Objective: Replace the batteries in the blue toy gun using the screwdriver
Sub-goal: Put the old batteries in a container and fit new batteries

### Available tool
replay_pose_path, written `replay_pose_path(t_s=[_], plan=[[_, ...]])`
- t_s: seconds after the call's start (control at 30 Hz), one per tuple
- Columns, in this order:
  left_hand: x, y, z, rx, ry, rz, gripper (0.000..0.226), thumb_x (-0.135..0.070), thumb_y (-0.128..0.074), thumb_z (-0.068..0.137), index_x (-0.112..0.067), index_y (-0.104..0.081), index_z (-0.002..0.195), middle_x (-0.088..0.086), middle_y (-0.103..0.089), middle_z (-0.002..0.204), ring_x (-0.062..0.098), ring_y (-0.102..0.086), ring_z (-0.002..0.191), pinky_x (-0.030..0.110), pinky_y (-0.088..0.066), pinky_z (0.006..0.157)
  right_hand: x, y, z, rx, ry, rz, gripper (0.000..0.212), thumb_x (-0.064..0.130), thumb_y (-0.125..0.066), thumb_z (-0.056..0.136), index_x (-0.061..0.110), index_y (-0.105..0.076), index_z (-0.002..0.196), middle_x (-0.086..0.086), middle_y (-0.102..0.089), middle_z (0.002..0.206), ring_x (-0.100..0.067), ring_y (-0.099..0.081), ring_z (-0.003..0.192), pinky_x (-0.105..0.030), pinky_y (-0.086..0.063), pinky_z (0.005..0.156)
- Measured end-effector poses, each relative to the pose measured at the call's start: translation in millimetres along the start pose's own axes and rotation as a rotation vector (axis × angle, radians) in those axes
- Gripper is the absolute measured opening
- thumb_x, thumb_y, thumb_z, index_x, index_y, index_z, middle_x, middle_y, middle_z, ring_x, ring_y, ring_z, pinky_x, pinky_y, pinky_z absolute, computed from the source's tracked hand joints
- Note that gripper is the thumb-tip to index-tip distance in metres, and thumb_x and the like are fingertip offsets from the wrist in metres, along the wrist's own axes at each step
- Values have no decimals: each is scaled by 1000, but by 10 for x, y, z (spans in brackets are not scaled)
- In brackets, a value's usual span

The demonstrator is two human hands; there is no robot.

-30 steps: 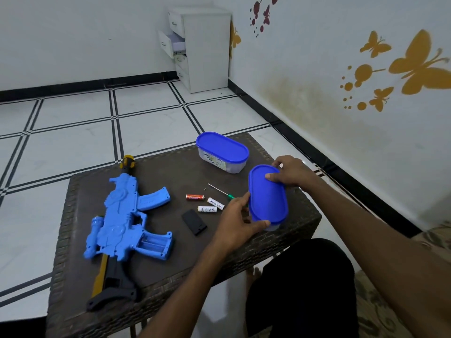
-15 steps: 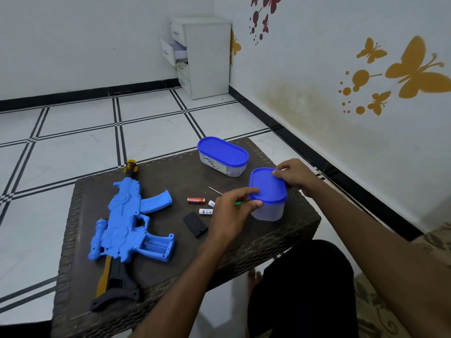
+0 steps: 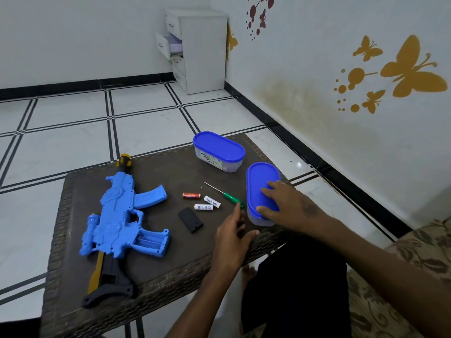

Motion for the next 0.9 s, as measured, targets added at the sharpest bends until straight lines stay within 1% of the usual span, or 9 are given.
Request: replay_pose_path(t_s=[0.07,0.13,0.2,0.3,0.47,0.6,0.73,0.8,0.9], plan=[[-11,5,-11,-31,-69,86,64,-15,-78,74,-19,-56,133,-15,-63,111,-5,-60,101,14,-49,85,108,-66,-85,21,12,-69,88,64,-55,86,16,-25,154,-10,-20,161,-24,-20,149,-38,-27,117],[-116,-24,-26,-45,-151,160,50,-20,-77,72,-25,-63,120,-19,-63,105,-7,-59,95,11,-45,80,150,-72,-75,1,10,-168,84,64,-54,86,13,-34,149,-13,-33,155,-28,-36,142,-40,-37,111],[-195,-84,-25,-53,-193,178,54,-26,-76,73,-26,-61,124,-17,-61,117,-4,-57,105,16,-46,88,211,-24,-49,-105,63,-257,57,59,-52,89,12,-55,120,-9,-59,122,-27,-60,110,-39,-50,91],[-166,-206,-23,-62,-171,154,67,-31,-76,75,-24,-51,136,-12,-51,134,1,-51,119,24,-45,99,328,12,-88,-162,171,-340,35,51,-45,93,16,-46,87,-1,-50,84,-20,-51,70,-34,-45,65],[-198,-369,-2,-192,-88,263,88,-43,-75,76,-17,-33,149,-2,-37,152,12,-32,141,27,-30,113,248,98,-92,-174,215,-408,42,49,-39,98,12,-58,95,-4,-61,85,-19,-50,65,-30,-39,60],[-282,-365,30,-396,-70,433,69,-45,-73,71,-22,-52,133,-6,-58,130,15,-48,126,32,-34,106,80,-104,8,-81,242,-474,33,36,-48,97,10,-59,114,-6,-67,99,-24,-65,76,-29,-43,61],[-157,-305,46,-390,-58,507,58,-55,-68,66,-27,-60,116,-9,-65,111,16,-55,111,32,-35,102,-468,-627,315,114,102,-132,41,50,-52,94,15,-56,115,2,-55,107,-34,-67,89,-22,-35,62],[-152,-267,66,-360,-58,521,64,-63,-65,67,-28,-59,120,-9,-65,113,17,-55,111,34,-36,102,-48,-236,94,-58,203,-164,30,31,-49,98,6,-61,108,-10,-63,98,-33,-65,80,-32,-48,61],[-209,-220,86,-325,-79,545,83,-70,-64,66,-26,-48,135,-8,-65,115,17,-55,110,34,-36,98,218,186,-108,-345,227,-107,26,27,-42,102,9,-56,90,-9,-60,84,-25,-55,71,-27,-39,60]])
Point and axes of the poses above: each hand's wrist, its own z-axis towards the middle knuckle, its own y-axis out of the back of the hand, x = y × z, the point moved 6 cm from there along z, towards the middle knuckle
